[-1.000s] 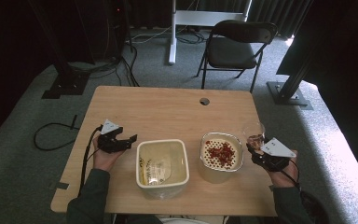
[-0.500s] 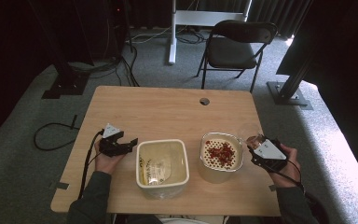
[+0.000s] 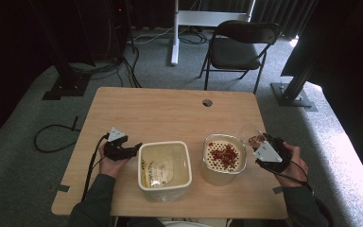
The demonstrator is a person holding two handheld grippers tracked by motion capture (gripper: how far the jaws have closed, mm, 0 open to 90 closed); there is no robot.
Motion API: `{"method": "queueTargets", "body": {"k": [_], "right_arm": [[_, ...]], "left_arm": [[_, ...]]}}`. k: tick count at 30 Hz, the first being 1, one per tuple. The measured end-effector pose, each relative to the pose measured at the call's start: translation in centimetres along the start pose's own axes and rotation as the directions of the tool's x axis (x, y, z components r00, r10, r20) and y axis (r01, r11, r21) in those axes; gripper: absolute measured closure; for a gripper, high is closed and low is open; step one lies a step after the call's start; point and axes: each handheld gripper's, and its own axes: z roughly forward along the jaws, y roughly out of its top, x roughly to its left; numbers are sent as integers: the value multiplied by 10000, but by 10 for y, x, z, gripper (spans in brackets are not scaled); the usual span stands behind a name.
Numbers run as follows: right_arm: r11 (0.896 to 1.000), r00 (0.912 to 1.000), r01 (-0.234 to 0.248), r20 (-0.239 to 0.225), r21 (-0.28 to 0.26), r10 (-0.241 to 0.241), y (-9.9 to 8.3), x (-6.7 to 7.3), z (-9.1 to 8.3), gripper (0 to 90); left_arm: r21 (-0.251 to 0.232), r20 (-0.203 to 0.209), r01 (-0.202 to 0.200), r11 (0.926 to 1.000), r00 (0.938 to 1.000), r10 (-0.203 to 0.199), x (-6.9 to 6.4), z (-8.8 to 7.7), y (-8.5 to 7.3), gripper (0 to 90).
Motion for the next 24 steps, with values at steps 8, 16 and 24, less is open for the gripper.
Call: {"method": "queueTargets", "body": {"k": [8, 16, 24], "right_arm": [[9962, 9965, 807, 201, 312, -814, 5, 5, 2, 430], [9788, 9794, 1929, 472, 681, -1963, 12, 7, 1, 430], [9539, 9543, 2833, 700, 990, -2906, 19, 11, -1, 430]], "left_arm": [[130, -14, 70, 9999, 10000, -70, 0, 3, -4, 247], [148, 22, 57, 9999, 10000, -58, 1, 3, -4, 248], [212, 20, 48, 9998, 10000, -49, 0, 5, -4, 248]]}}
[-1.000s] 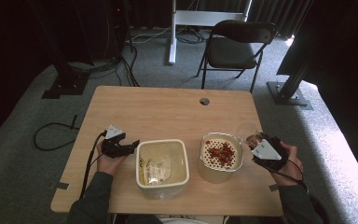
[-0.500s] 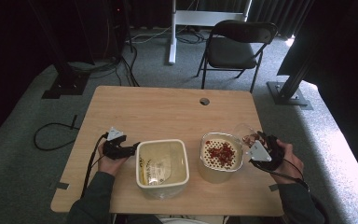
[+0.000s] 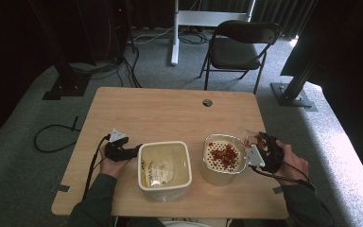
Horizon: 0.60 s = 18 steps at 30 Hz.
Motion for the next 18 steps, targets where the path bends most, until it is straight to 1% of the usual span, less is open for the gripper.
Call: {"method": "queueTargets", "body": {"k": [4, 10, 12, 17, 18], "right_arm": [[9986, 9986, 500, 146, 166, -503, 3, 1, -1, 431], [9948, 9949, 953, 284, 353, -963, 7, 2, -2, 431], [9922, 9924, 1162, 346, 442, -1177, 8, 3, -3, 431], [9815, 9820, 1796, 471, 667, -1829, 12, 5, -4, 431], [9801, 9807, 1856, 491, 703, -1893, 13, 5, -4, 430]], "left_arm": [[-1, -2, 3, 10000, 10000, -3, 0, 1, 0, 248], [20, 30, -1, 10000, 10000, 1, 0, 1, 0, 248], [20, 44, 15, 10000, 10000, -15, 0, 1, -1, 248], [1, 56, 28, 10000, 10000, -28, -1, 1, -1, 248], [-6, 58, 26, 10000, 10000, -26, -1, 1, -1, 248]]}}
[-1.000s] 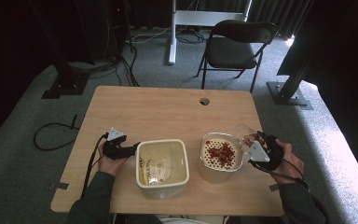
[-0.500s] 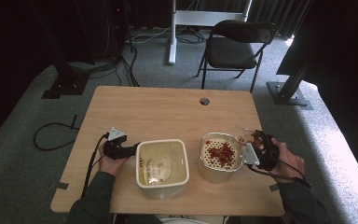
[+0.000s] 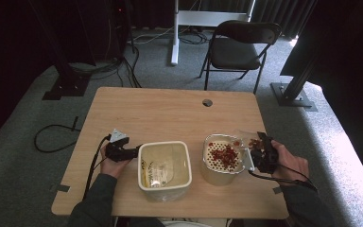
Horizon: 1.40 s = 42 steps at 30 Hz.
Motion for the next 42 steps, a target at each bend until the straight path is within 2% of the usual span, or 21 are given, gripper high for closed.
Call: {"method": "queueTargets", "body": {"k": [11, 17, 35, 40, 42], "right_arm": [[9969, 9968, 744, 279, 270, -752, 5, 3, -3, 431], [9918, 9918, 1181, 430, 496, -1202, 6, 3, -2, 431], [9807, 9817, 1812, 464, 735, -1848, 5, -1, -1, 431], [9795, 9812, 1838, 445, 822, -1878, 5, -3, -1, 432], [9752, 9768, 2064, 408, 805, -2101, 6, -1, -2, 433]], "left_arm": [[-14, 13, 29, 10000, 10000, -29, 0, 1, -1, 248], [-18, 21, 37, 10000, 10000, -37, 0, 1, -1, 249], [-35, 26, 94, 9999, 10000, -94, 0, 1, -1, 249], [-49, 35, 106, 9999, 9999, -106, 1, 0, -1, 249], [-54, 22, 109, 9999, 9999, -109, 1, 0, -1, 249]]}}
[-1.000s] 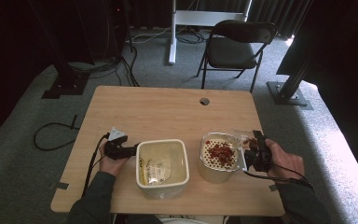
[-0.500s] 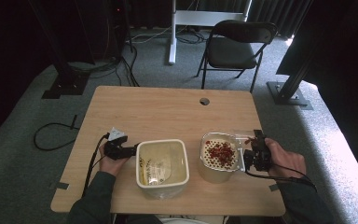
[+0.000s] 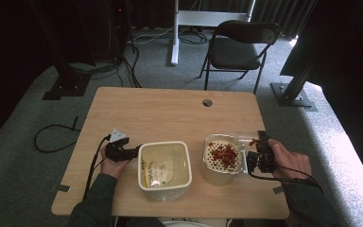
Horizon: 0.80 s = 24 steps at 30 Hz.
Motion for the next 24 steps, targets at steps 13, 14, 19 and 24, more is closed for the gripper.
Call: {"method": "queueTargets", "body": {"k": [13, 14, 19, 24], "right_arm": [[9986, 9986, 510, 165, -172, -507, 10, -4, 0, 435], [9994, 9993, 317, 185, -124, -315, 9, -6, 1, 435], [9991, 9993, 358, 66, -215, -356, 9, -2, 1, 435], [9990, 9990, 449, 32, -58, -449, 5, -2, 0, 435]], "left_arm": [[6, 38, 38, 10000, 10000, -38, 0, 1, 0, 249], [13, 32, 26, 10000, 10000, -26, 0, 1, 0, 249], [46, 11, 6, 10000, 10000, -6, 0, 1, 0, 249], [58, -6, -4, 10000, 10000, 4, 0, 1, 0, 249]]}}
